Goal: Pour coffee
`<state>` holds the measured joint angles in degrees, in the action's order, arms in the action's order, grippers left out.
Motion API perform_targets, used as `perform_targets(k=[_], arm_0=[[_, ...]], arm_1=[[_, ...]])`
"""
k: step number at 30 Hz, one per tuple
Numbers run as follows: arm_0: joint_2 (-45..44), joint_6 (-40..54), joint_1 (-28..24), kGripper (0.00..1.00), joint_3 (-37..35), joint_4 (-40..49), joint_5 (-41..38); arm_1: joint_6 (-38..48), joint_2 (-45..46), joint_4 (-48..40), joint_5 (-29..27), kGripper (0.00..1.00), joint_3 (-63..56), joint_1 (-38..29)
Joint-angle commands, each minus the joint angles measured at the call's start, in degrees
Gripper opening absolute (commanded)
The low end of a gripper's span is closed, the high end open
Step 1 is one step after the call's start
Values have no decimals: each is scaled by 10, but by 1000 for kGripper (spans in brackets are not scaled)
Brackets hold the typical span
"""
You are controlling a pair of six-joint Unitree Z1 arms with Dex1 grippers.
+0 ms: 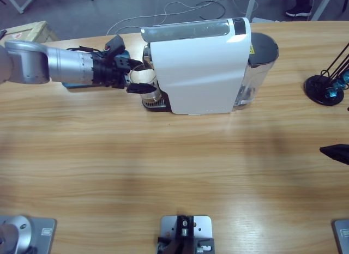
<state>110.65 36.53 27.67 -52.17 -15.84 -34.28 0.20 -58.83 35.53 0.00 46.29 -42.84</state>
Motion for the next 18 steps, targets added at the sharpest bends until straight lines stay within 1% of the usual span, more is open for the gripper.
perform_targets(k=[1,5,10,15,18], arm_0=[[27,3,6,0,6,13,0],[5,4,-12,0,36,12,-25],[-61,6,-54,0,81,12,-23],[-113,-6,-135,0,102,-1,-24],[-115,-70,-176,0,98,-54,-9]], arm_1=[[-7,-13,4,8,1000,6,8],[-7,-14,4,7,1000,6,8],[-7,-17,4,7,1000,7,8],[-8,-28,0,8,1000,6,8],[-8,-27,0,8,1000,6,8]])
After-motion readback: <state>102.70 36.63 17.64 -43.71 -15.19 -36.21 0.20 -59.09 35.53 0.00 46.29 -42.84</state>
